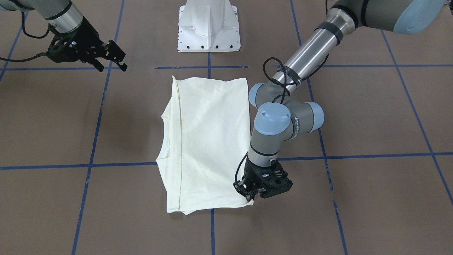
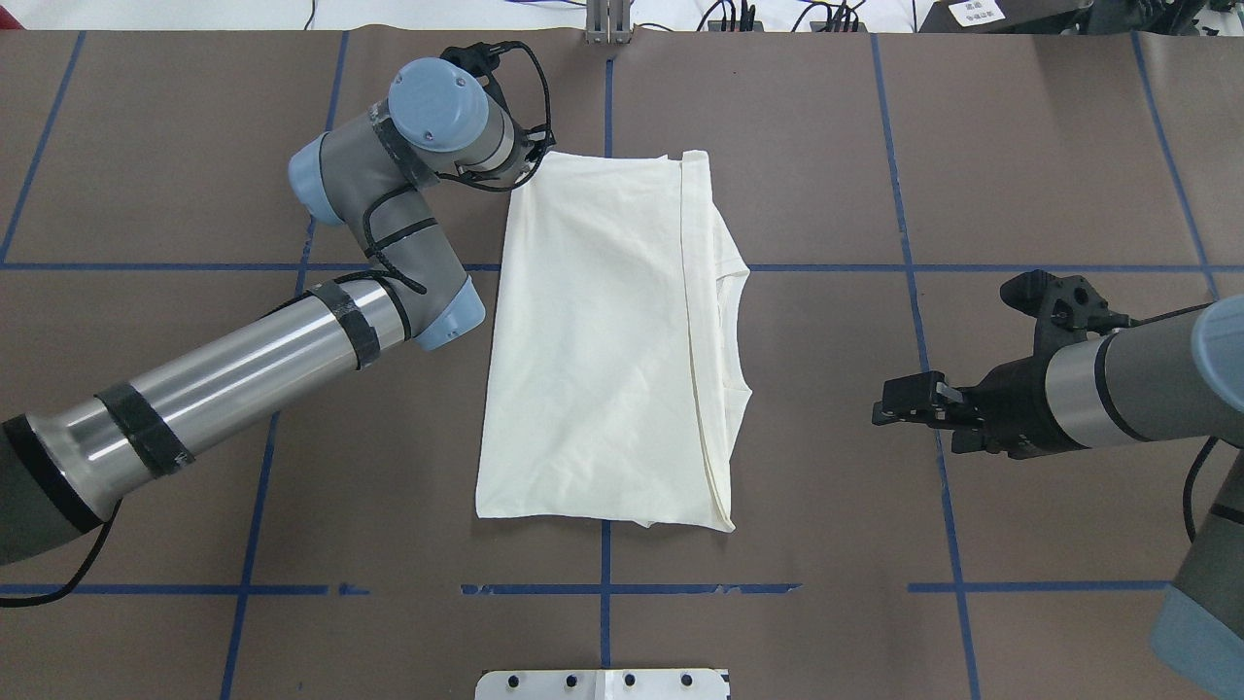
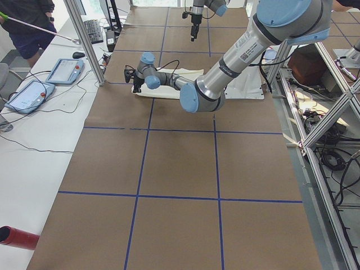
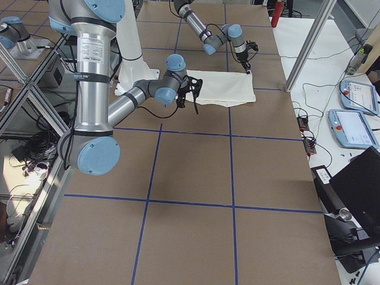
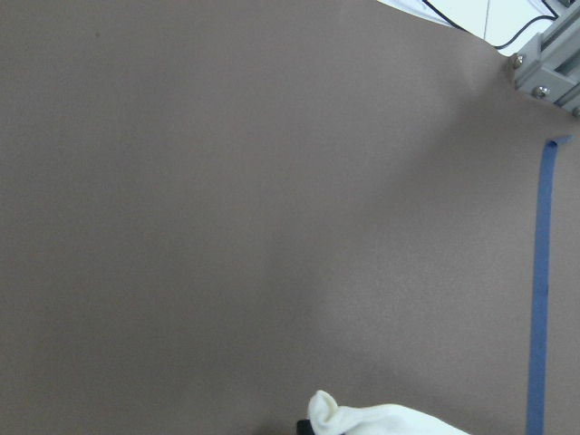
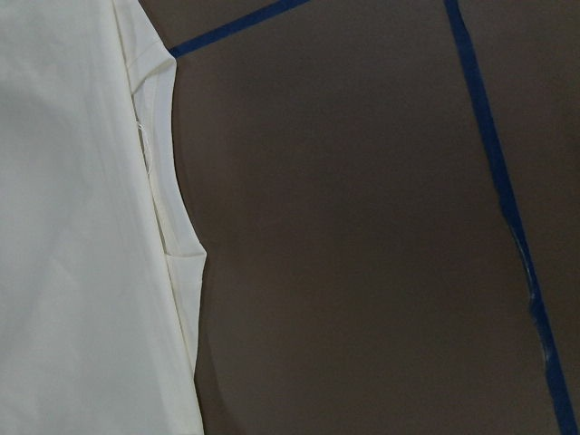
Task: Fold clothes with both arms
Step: 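Release the shirt and withdraw both grippers from the rotated rectangle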
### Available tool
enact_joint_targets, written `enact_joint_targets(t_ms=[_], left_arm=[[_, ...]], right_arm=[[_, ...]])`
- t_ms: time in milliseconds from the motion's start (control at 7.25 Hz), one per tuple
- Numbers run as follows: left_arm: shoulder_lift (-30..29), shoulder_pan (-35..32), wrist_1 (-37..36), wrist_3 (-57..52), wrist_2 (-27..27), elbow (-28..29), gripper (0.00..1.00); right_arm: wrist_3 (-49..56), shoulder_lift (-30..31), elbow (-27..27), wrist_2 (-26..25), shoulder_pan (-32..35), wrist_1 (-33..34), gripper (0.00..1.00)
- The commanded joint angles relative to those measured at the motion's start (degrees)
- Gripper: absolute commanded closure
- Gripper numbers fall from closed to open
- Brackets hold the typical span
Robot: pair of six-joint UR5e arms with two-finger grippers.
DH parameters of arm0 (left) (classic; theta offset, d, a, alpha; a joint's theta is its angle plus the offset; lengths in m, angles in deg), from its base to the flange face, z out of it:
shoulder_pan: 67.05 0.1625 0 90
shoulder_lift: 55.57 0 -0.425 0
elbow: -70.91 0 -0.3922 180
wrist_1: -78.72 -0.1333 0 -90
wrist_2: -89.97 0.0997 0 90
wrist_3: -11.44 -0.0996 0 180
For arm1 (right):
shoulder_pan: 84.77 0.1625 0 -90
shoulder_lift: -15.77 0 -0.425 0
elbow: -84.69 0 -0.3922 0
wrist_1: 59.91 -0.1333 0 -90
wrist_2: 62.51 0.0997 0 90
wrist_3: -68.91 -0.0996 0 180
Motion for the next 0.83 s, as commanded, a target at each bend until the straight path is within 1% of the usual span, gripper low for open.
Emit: enact_joint_targets(t_ms=[0, 138, 276, 414, 552, 690], left_arm=[[0.15, -1.51, -0.17, -5.2, 1.11, 0.99, 0.01], [0.24, -3.44, -0.26, -5.94, 0.33, 0.3, 0.0], [1.55, -4.06, -2.35, -6.3, -3.16, -2.93, 0.0], [5.91, -4.68, -7.41, -6.39, -9.11, -12.01, 0.0], [12.48, -4.51, -12.51, -7.09, -10.91, -23.85, 0.0], [15.07, -4.6, -19.61, -8.83, -10.84, -31.97, 0.0]], right_arm=[[0.09, -2.56, 2.16, -0.35, 0.07, 0.09, 0.0], [0.35, -3.97, 3.04, -0.35, 0.16, 0.7, 0.0], [0.52, -5.63, 4.79, -0.35, 0.08, 0.88, 0.0], [0.7, -7.22, 5.68, -0.78, -0.53, 3.4, 0.0], [1.22, -10.19, 5.68, -2.35, -1.76, 9.0, 0.0], [1.23, -13.27, 6.03, -5.5, -4.56, 13.23, 0.0]])
